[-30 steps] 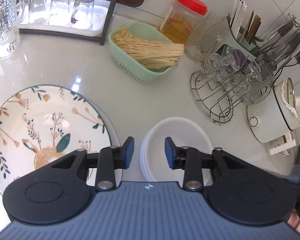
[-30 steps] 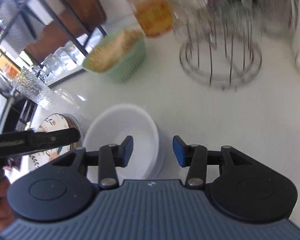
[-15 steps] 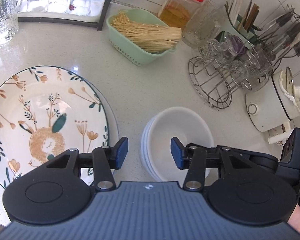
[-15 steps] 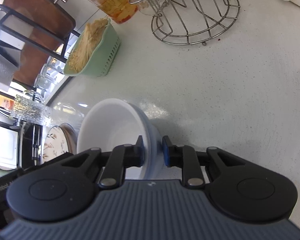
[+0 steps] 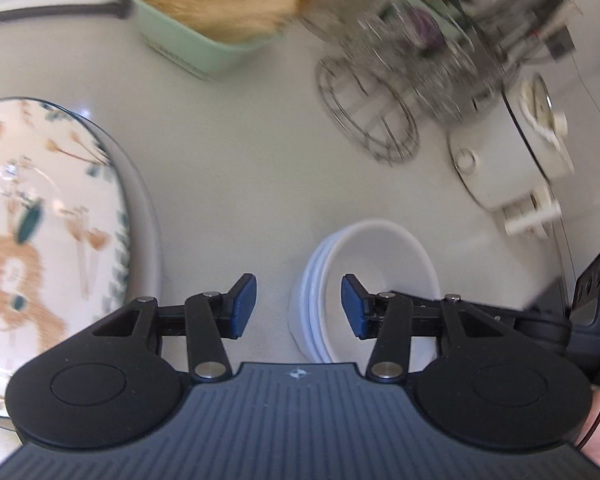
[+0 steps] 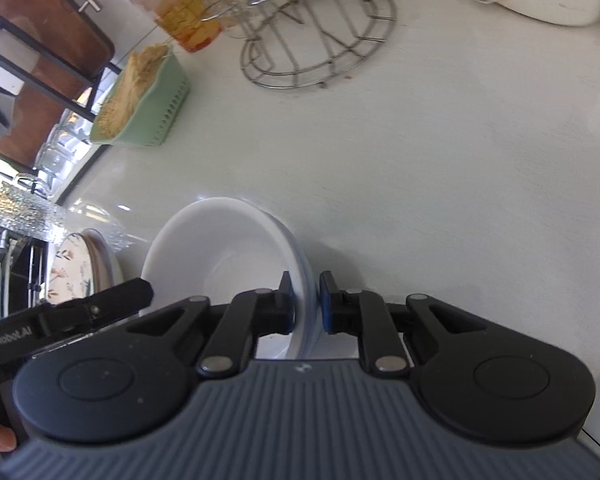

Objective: Organize plates and bowls
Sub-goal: 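Lower the ceramic bowl into the plastic bowl stack with the right gripper, then grip the rim of the whole bowl stack with the right gripper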

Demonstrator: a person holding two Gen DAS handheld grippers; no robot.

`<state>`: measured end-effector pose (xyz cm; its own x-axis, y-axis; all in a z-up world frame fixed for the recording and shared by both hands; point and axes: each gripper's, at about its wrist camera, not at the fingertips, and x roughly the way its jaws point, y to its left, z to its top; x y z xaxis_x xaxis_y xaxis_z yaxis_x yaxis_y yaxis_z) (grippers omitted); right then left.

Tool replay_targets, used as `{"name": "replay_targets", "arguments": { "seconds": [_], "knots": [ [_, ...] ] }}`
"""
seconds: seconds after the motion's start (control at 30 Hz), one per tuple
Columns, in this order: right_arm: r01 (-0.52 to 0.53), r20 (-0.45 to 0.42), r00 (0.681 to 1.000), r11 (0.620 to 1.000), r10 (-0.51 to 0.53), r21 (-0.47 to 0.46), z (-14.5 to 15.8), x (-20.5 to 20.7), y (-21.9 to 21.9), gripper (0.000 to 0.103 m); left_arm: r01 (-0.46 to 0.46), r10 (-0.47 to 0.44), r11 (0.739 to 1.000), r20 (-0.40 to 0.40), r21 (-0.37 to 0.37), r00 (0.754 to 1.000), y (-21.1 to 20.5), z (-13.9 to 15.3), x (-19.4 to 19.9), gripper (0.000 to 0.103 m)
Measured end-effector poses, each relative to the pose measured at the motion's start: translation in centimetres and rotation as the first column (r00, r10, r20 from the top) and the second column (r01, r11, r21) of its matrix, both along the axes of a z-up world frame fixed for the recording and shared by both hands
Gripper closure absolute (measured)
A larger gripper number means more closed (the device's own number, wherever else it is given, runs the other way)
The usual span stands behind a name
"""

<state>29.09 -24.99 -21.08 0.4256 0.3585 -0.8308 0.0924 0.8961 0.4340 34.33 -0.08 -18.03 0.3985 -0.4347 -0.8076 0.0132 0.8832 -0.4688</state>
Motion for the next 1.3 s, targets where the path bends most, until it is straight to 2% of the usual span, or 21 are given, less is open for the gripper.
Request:
{"name": "replay_targets", "arguments": {
  "seconds": [0.2,0.3,0.37,0.47,0.83,0.97,1.3],
  "knots": [
    [0.022,-0.003,1.0,1.0,-0.022,0.001,-0.1,-1.4,-0.7,0.087,0.077,-0.077,0.997,-0.041,0.013,0.996,-2.0,-1.5,-0.8,0.052],
    [0.028,0.0,1.0,1.0,-0.028,0.011,-0.1,-1.8,-0.6,0.087,0.094,-0.094,0.995,-0.05,0.012,0.994,-2.4,-1.8,-1.1,0.064],
    [0.039,0.004,0.999,0.999,-0.039,0.022,-0.1,-2.1,-0.5,0.087,0.095,-0.095,0.995,-0.059,0.011,0.994,-2.6,-1.9,-1.2,0.076],
    [0.055,0.012,0.998,0.998,-0.056,0.04,0.4,-2.7,-0.2,0.086,0.09,-0.088,0.996,-0.05,0.03,0.995,-2.5,-1.3,-1.3,0.079],
    [0.131,0.075,0.988,0.989,-0.136,0.063,3.5,-5.7,1.0,0.086,0.126,-0.127,0.99,0.001,0.068,0.992,-1.6,3.1,-2.9,0.079],
    [0.126,0.098,0.987,0.991,-0.13,0.054,5.1,-6.8,1.9,0.085,0.128,-0.13,0.988,0.018,0.087,0.991,-1.3,4.6,-4.2,0.079],
    [0.048,0.157,0.986,0.997,-0.057,0.061,8.7,-8.4,4.6,0.085,0.032,-0.04,0.994,0.076,0.106,0.996,1.3,9.3,-7.3,0.079]
  ]
}}
